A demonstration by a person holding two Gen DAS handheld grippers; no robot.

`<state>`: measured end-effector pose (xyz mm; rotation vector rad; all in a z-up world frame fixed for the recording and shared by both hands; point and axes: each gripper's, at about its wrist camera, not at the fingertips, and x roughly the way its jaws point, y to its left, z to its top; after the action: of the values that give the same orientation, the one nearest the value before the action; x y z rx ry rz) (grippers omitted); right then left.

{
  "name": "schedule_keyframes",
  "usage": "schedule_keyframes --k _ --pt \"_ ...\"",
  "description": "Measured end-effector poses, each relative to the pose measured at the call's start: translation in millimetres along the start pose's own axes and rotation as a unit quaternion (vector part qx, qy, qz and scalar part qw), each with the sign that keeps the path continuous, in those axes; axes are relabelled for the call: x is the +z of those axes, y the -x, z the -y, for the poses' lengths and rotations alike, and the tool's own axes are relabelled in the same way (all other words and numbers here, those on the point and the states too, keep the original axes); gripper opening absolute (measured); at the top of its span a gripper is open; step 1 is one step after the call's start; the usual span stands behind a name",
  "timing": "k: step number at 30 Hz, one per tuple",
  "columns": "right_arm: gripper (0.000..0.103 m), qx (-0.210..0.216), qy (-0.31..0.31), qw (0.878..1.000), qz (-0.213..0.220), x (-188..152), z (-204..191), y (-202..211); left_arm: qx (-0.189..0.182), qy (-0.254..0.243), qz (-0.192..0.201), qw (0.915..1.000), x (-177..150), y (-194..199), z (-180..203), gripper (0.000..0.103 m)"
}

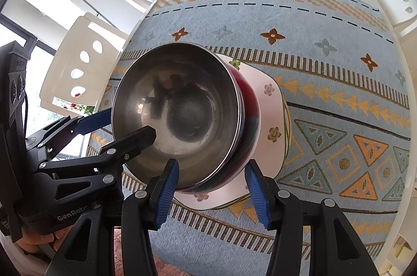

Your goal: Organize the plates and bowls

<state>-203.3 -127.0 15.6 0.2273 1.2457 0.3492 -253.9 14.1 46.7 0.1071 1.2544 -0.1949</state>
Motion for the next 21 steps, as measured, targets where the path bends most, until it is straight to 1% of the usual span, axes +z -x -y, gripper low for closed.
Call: schedule_keyframes --k 7,15,21 --pt "0.051 0.001 0.000 1.000 -0.001 2.0 1.7 -1.6 0.002 0.004 -0.003 1.0000 0.6 -2.0 -0.5 0.066" --pt "0.051 0.001 0.001 1.000 -0.010 4.6 3.9 -6.1 -0.008 0.008 -0.012 0.9999 2.1 -7.8 -3.7 0.066" --pt "0.051 0.000 0.000 1.000 -0.014 6.6 6.3 -8.1 0.001 0.001 -0.011 0.9999 4.6 -10.0 -2.2 0.066"
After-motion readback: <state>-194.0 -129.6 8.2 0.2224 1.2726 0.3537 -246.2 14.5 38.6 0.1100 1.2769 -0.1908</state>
